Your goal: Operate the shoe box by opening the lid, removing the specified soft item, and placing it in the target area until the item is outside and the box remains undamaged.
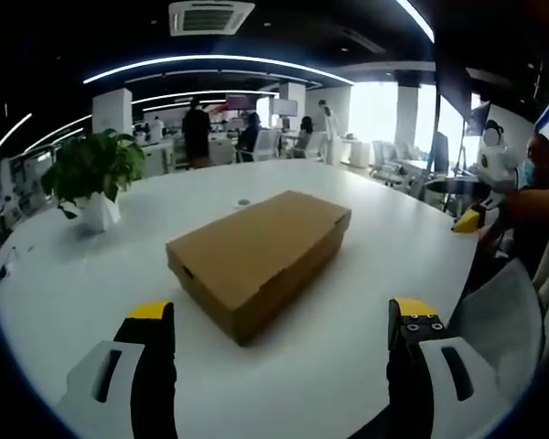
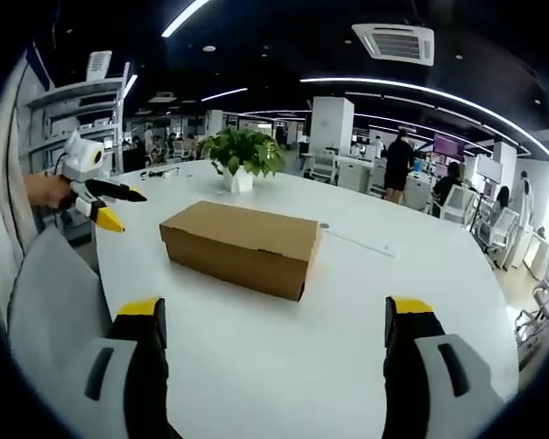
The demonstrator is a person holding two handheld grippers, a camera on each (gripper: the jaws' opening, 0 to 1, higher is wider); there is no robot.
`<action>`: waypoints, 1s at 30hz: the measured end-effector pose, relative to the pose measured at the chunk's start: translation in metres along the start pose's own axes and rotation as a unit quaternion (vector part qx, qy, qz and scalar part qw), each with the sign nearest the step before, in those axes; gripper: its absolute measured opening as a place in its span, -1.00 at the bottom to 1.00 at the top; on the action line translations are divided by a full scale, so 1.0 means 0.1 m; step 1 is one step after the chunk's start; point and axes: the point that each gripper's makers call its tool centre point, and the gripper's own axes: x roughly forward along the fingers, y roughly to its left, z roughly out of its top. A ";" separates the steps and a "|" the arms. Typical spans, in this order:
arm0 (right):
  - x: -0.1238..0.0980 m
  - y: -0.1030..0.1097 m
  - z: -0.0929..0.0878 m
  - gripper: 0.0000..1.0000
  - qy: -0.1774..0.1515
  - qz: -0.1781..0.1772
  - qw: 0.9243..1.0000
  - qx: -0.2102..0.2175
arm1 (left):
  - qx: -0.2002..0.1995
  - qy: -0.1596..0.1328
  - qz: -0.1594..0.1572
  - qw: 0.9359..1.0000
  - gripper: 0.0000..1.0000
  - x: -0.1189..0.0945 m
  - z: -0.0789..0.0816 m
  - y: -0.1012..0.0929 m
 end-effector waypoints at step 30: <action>0.51 -0.20 -0.11 0.78 0.010 0.034 0.999 -0.024 | -0.017 -0.001 0.031 0.999 0.88 0.30 -0.02 0.17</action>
